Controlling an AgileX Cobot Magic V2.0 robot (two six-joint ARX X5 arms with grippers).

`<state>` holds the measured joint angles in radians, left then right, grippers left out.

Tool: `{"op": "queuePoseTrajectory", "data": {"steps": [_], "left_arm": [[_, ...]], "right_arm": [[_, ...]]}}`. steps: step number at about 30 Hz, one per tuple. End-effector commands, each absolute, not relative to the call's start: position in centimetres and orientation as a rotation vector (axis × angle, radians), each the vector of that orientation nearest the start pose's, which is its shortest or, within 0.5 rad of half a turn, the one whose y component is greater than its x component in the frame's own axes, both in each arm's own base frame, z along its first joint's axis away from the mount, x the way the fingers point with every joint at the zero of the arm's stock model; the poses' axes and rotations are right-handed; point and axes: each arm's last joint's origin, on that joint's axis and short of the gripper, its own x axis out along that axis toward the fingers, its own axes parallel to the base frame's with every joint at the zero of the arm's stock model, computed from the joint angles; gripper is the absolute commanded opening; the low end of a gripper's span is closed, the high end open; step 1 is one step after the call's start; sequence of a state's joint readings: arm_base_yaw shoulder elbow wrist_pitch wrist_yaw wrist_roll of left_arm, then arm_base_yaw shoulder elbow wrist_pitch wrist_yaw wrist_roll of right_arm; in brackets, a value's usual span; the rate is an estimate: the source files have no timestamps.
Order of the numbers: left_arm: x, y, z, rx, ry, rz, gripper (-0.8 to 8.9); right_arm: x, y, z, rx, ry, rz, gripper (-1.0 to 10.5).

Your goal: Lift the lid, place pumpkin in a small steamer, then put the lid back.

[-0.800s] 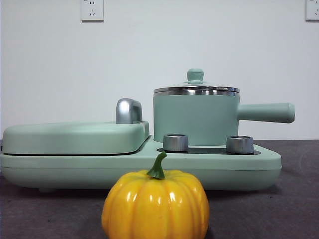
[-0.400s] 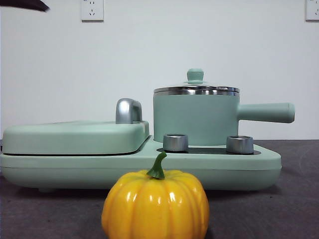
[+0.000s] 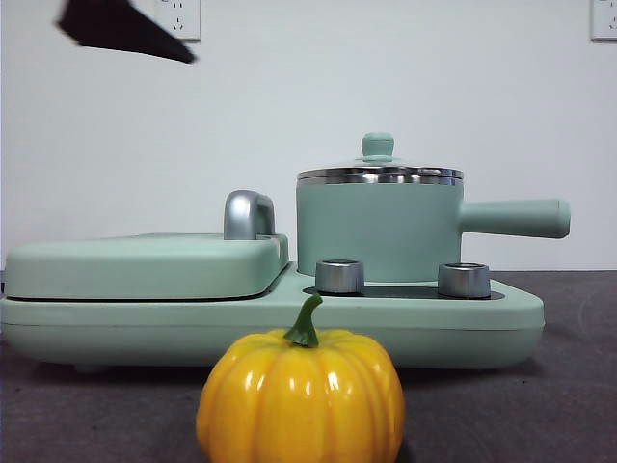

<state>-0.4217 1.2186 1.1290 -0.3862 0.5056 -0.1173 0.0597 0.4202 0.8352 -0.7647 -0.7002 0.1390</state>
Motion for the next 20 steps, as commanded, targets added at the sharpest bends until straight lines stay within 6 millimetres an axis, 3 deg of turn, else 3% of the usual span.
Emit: {"op": "queuePoseTrajectory", "data": {"steps": [1,9,15,20], "left_arm": [[25.2,-14.0,35.6,-0.045,0.504,-0.916,4.69],[29.9,-19.8,35.5,0.093,0.474,-0.949,4.68],[31.9,-23.5,33.5,0.183,0.475,-0.958,4.68],[32.9,-25.5,31.5,0.187,0.457,-0.977,4.68]], "right_arm": [[6.1,2.3,33.9,0.245,0.374,0.731,5.1],[6.1,2.3,33.9,0.245,0.375,0.731,5.1],[6.1,2.3,33.9,0.246,0.375,0.731,5.1],[6.1,2.3,33.8,0.248,0.383,0.731,5.1]]}}
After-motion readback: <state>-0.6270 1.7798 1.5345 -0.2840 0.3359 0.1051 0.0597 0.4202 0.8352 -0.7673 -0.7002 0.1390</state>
